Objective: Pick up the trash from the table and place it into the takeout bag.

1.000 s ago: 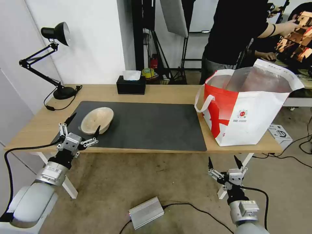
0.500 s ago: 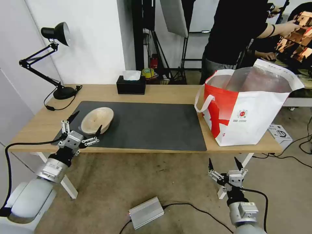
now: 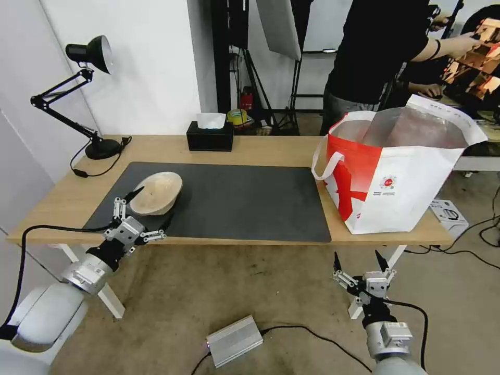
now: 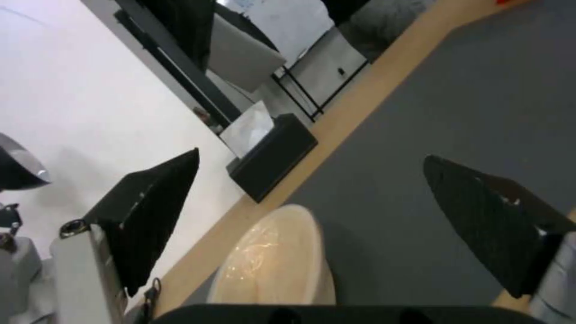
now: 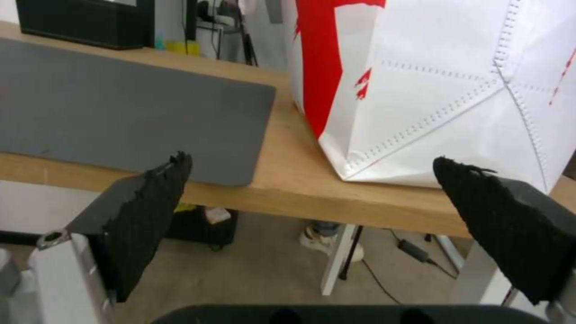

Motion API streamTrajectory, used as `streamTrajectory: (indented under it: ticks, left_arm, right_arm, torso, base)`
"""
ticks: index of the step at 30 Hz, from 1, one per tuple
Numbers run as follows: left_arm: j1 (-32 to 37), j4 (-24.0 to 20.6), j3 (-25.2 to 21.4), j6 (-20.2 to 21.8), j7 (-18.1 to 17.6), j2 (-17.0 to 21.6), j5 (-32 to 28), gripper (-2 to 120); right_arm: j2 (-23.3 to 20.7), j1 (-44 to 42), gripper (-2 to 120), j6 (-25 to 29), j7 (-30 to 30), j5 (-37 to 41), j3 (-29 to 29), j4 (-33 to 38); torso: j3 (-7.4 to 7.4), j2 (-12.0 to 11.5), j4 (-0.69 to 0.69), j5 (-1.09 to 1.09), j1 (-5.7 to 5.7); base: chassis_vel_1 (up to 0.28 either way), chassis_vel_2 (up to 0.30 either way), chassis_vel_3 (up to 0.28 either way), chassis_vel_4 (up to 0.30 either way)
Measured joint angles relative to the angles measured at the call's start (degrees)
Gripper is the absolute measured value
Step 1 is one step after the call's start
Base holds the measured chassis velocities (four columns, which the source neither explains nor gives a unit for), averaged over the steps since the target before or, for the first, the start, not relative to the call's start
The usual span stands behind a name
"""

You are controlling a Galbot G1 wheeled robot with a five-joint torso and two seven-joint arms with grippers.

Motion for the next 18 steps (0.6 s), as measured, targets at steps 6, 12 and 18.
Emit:
streamTrajectory:
  ticks: [6, 12, 18]
  left_arm:
    - [-0.8, 2.0, 0.6, -0.4, 1.0, 1.5, 0.1, 100]
    - [-1.5, 3.0, 1.1, -0.6, 1.2, 2.0, 0.1, 100]
    - [-3.1, 4.6, 1.8, -1.0, 1.4, 2.5, 0.3, 100]
  right_arm:
    - [0.0, 0.6, 100, -0.1, -0.1, 0.0, -0.4, -0.4]
    - [0.1, 0.7, 100, -0.1, -0.1, 0.0, -0.5, -0.5]
    - [0.3, 0.7, 100, -0.1, -0.2, -0.2, -0.6, -0.6]
  torso:
    - [0.0, 0.0, 0.0, 0.0, 0.0]
    - [0.0, 0.0, 0.0, 0.0, 0.0]
    - [0.0, 0.0, 0.0, 0.0, 0.0]
  base:
    - [0.0, 0.0, 0.0, 0.0]
    - [0.0, 0.0, 0.0, 0.0]
    - [0.0, 0.0, 0.0, 0.0]
